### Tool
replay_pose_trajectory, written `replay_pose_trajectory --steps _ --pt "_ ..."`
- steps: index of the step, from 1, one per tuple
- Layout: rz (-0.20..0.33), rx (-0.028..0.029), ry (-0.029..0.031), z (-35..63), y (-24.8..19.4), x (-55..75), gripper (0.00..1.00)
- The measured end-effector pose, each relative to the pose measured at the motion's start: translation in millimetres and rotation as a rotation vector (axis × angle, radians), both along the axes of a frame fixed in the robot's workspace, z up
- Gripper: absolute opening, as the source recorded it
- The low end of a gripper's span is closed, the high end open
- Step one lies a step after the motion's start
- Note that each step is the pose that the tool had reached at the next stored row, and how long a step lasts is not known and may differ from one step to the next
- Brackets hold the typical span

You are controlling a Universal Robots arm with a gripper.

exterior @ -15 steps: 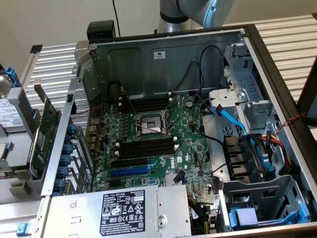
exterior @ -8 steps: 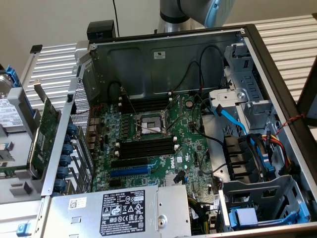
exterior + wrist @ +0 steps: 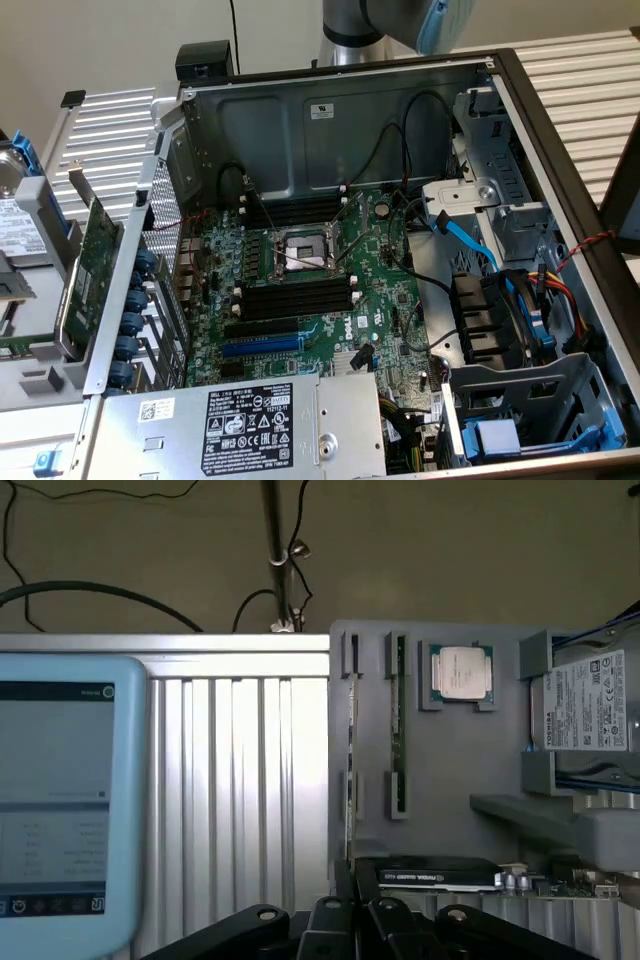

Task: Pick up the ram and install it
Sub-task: 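Pick up the ram and move it above insertion slot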

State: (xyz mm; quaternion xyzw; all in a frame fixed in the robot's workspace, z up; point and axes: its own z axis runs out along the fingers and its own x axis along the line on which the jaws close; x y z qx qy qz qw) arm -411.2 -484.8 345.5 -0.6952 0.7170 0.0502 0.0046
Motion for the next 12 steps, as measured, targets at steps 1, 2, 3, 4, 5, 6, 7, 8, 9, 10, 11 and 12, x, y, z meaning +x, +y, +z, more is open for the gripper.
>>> replay_pose_trajectory --steps 1,2,3,4,5,6,7,8,9,10,11,12 --pt "0.000 0.0006 0.0000 4.2 -0.6 3.0 0.13" --pt "0.000 0.0013 0.0001 9.2 -1.3 6.4 0.13" --pt "0.000 0.0018 0.0002 13.3 -1.8 9.4 0.13" --pt "0.000 0.0019 0.0005 18.0 -2.4 12.9 0.13" --pt "0.000 0.0021 0.0009 22.5 -2.9 16.6 0.13" --pt "0.000 0.0020 0.0016 27.1 -3.3 20.6 0.13" --pt "0.000 0.0020 0.0023 31.6 -3.7 24.5 0.13" --pt "0.000 0.0021 0.0030 35.9 -4.2 28.4 0.13" --pt "0.000 0.0022 0.0040 39.9 -4.5 32.2 0.13" --pt "0.000 0.0021 0.0059 43.5 -4.7 36.0 0.13" --pt "0.000 0.0021 0.0080 45.4 -4.7 39.3 0.13" --pt "0.000 0.0020 0.0114 46.8 -4.7 42.4 0.13"
